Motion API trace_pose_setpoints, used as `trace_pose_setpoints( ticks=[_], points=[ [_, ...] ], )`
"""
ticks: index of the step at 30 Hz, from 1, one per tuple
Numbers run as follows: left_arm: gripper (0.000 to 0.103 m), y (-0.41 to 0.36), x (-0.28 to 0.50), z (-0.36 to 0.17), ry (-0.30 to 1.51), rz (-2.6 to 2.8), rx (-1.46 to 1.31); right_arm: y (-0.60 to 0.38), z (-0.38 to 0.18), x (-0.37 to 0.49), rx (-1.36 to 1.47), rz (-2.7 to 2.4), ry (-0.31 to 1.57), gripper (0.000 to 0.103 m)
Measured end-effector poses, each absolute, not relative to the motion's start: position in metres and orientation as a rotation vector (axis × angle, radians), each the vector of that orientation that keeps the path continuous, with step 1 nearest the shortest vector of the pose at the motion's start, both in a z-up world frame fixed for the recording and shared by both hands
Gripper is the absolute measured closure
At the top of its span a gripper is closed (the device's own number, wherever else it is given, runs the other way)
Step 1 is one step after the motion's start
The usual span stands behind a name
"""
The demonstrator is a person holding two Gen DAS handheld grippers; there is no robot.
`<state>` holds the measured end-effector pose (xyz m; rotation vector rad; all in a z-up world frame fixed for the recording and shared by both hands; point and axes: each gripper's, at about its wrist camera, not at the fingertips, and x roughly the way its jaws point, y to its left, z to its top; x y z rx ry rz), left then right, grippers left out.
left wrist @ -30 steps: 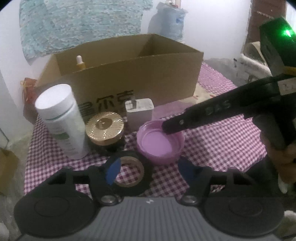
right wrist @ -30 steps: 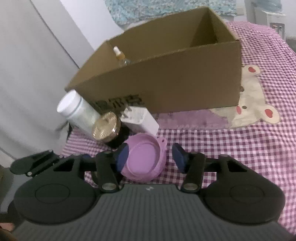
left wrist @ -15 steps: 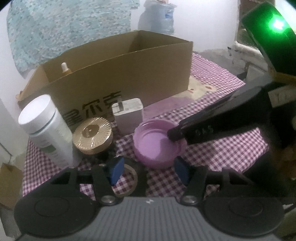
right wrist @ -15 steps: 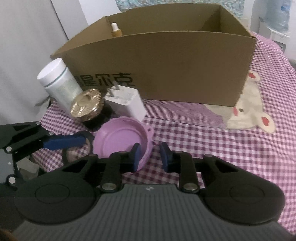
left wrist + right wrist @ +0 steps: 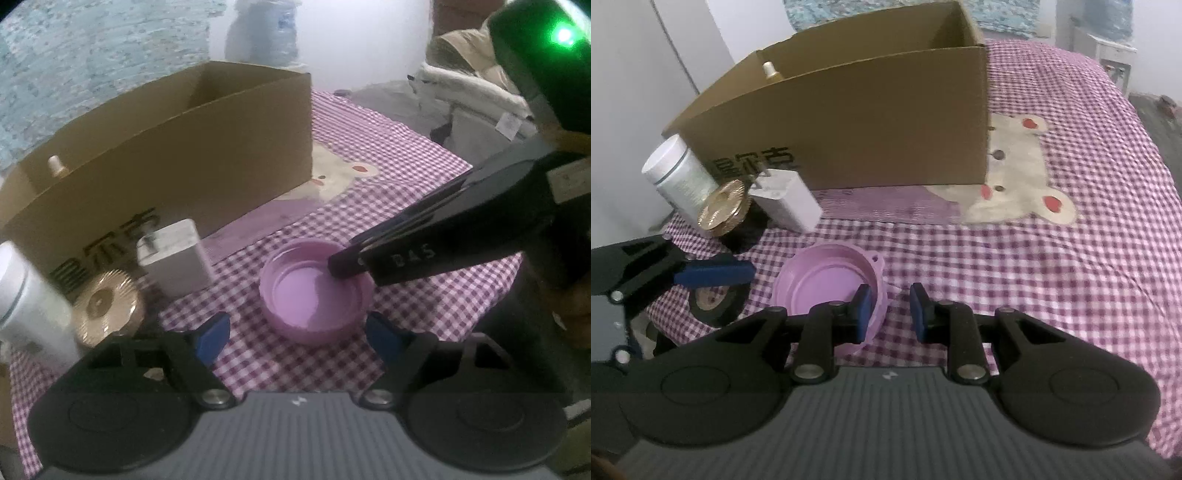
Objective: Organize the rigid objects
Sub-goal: 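Grasp the rim of the pink lid with the right gripper, then carry the pink lid into the box and release it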
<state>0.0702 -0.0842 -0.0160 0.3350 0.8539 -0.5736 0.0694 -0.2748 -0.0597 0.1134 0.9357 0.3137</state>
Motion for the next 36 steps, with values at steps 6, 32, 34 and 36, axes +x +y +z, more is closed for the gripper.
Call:
trace_pose_setpoints(
  ticks=[6, 32, 34, 36],
  points=[
    [0.021, -0.094, 0.079, -0.026, 0.875, -0.606, 0.327, -0.285, -0.061, 0.066, 0.141, 0.305, 0.937, 0.082],
    [0.030, -0.050, 0.088, 0.075, 0.637, -0.497, 0.272, -0.234, 0.030, 0.079, -0.005, 0.474, 0.697, 0.086],
    [0.030, -0.041, 0.102, 0.095, 0.608, -0.476, 0.269, -0.224, 0.052, 0.091, -0.038, 0.511, 0.647, 0.086],
    [0.030, -0.034, 0.121, 0.110, 0.609, -0.456, 0.269, -0.214, 0.070, 0.109, -0.071, 0.544, 0.616, 0.086]
  ],
)
